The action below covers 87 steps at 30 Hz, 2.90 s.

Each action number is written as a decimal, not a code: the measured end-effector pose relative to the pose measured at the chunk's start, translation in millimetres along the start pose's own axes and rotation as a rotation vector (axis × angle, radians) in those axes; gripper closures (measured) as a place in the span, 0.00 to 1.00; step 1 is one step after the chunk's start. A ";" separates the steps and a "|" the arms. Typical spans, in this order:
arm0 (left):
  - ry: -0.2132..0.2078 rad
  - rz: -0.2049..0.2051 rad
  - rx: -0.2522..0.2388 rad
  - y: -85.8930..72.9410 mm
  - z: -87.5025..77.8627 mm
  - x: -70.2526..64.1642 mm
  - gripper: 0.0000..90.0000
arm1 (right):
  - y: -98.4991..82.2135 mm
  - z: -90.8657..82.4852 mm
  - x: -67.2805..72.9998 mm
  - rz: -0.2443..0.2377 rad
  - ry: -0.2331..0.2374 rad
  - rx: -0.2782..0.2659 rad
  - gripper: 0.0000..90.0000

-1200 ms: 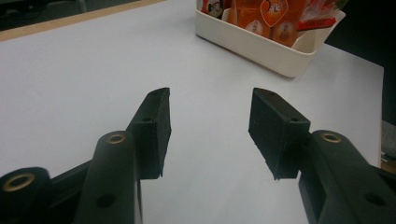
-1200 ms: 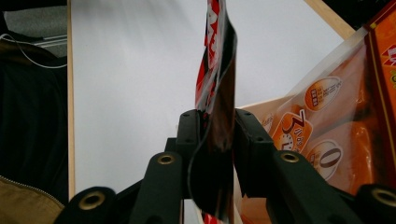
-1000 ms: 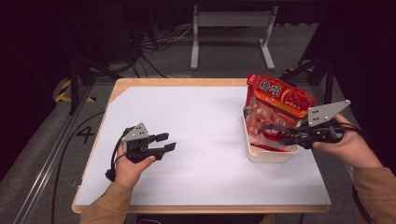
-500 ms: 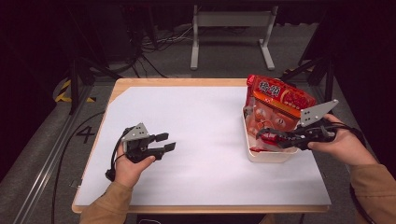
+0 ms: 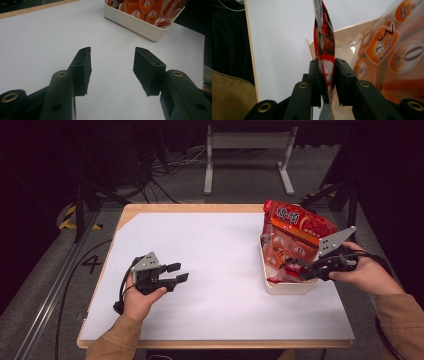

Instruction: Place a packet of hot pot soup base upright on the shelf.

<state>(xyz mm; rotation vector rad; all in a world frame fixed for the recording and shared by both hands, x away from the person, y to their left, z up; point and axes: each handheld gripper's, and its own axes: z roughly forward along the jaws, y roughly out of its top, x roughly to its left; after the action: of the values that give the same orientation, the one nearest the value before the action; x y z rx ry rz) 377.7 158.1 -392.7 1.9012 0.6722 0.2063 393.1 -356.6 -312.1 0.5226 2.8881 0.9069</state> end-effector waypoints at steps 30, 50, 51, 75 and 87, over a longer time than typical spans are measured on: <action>0.003 0.004 0.003 -0.4 -0.2 0.1 0.55 | 37.1 6.0 11.0 -0.125 -0.113 0.213 1.00; 0.019 -0.014 -0.008 -1.9 -10.1 1.9 0.50 | 29.9 19.5 14.2 0.050 -0.083 -0.106 0.53; 0.030 -0.018 -0.012 -4.0 -14.8 1.8 0.50 | 30.3 18.9 17.1 0.070 -0.089 -0.146 0.51; 0.130 -0.034 -0.020 -33.5 -69.6 -2.2 0.41 | 65.1 98.0 79.9 0.157 -0.267 -0.458 0.37; 0.118 -0.033 0.007 -43.7 -62.9 -3.0 0.38 | 71.9 131.1 106.2 0.139 -0.304 -0.553 0.33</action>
<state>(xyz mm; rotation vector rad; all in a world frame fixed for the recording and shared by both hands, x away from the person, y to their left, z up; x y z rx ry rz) 332.3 218.7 -404.4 1.8941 0.7837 0.2970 336.4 -194.1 -375.6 0.7267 2.2206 1.4317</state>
